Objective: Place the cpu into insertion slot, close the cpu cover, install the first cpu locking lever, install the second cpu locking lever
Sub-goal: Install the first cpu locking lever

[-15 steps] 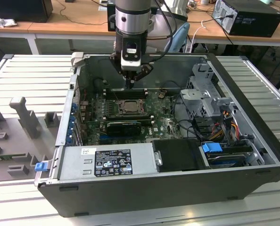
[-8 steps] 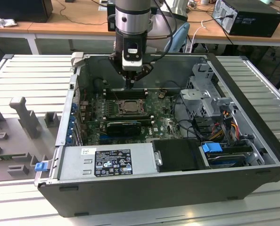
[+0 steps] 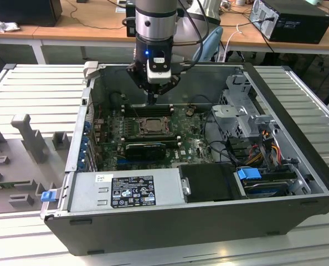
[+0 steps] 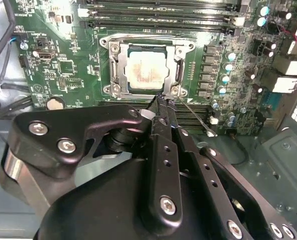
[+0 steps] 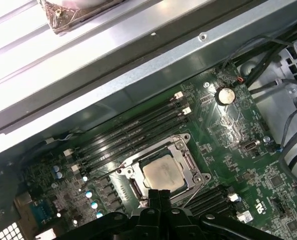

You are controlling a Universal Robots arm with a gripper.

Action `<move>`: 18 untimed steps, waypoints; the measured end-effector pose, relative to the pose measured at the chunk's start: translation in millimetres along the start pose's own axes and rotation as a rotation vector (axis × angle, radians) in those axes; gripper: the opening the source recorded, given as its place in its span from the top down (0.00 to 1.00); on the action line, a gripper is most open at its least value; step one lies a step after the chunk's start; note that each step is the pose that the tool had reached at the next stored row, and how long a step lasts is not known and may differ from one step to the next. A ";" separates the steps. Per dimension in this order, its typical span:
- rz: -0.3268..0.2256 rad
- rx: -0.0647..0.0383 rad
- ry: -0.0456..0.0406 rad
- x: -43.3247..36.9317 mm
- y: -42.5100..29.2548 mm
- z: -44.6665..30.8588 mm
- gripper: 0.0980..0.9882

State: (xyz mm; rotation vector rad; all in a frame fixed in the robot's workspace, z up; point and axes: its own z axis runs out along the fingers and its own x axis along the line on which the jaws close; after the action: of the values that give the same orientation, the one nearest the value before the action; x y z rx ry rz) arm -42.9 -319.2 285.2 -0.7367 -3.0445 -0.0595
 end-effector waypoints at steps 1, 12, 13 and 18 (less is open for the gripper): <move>-0.006 0.000 0.0002 0.0 0.0 0.1 0.99; -0.074 0.001 0.0026 0.0 0.0 0.1 0.99; -0.080 0.001 0.0027 0.0 0.0 0.1 0.99; -0.121 0.002 0.0042 0.0 0.0 0.1 0.99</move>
State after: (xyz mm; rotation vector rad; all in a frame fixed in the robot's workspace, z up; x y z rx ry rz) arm -42.9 -319.2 285.1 -0.5511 -3.0812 -0.0586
